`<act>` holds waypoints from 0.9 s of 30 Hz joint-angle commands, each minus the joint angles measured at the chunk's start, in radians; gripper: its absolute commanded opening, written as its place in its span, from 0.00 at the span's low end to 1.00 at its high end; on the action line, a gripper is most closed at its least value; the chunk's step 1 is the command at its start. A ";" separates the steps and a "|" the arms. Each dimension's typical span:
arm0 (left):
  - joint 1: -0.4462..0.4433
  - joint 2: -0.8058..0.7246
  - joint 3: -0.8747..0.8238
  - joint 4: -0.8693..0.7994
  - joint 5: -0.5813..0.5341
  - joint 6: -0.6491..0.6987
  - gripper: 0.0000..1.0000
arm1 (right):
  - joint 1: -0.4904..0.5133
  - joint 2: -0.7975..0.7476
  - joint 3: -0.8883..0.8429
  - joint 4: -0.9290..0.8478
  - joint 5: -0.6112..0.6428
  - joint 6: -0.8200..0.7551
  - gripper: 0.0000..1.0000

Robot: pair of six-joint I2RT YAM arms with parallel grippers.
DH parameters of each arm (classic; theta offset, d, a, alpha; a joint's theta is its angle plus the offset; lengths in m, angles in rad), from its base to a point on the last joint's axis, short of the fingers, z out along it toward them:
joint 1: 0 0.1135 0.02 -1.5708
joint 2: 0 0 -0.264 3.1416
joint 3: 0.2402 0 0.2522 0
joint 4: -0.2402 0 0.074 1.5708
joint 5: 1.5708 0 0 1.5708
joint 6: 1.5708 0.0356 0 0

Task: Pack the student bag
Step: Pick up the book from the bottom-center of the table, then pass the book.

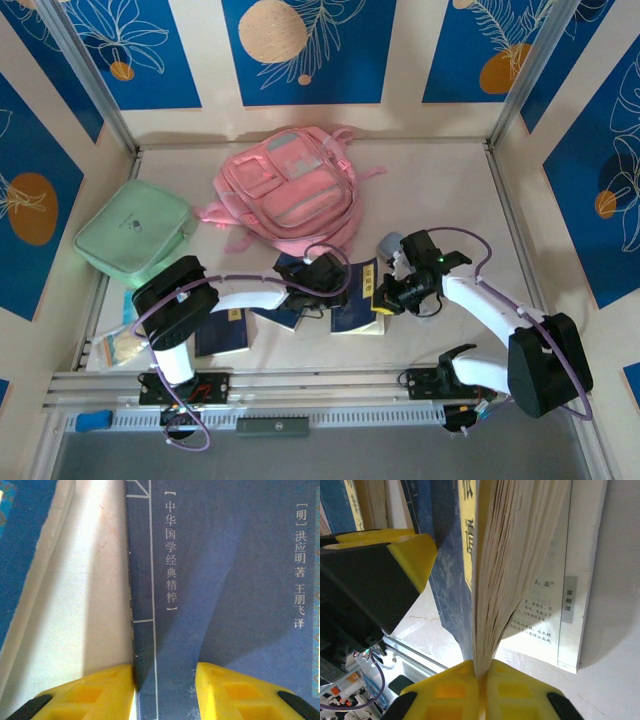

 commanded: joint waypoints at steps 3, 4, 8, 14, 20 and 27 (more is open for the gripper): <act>-0.003 -0.043 0.025 -0.024 0.001 0.022 0.44 | -0.010 -0.068 0.027 -0.031 -0.065 0.027 0.03; -0.001 -0.064 0.028 -0.034 -0.006 0.028 0.45 | -0.015 -0.084 0.033 -0.036 -0.074 0.030 0.02; 0.019 -0.196 0.027 -0.103 -0.036 0.066 0.52 | -0.041 -0.142 0.068 -0.052 -0.115 0.034 0.00; 0.139 -0.454 -0.041 -0.126 0.035 0.133 0.64 | -0.053 -0.190 0.206 -0.079 -0.182 0.042 0.00; 0.343 -0.623 -0.103 -0.042 0.261 0.168 0.80 | -0.063 -0.197 0.334 -0.033 -0.272 0.076 0.00; 0.430 -0.639 -0.111 0.148 0.454 0.101 0.94 | -0.046 -0.163 0.425 0.124 -0.358 0.126 0.00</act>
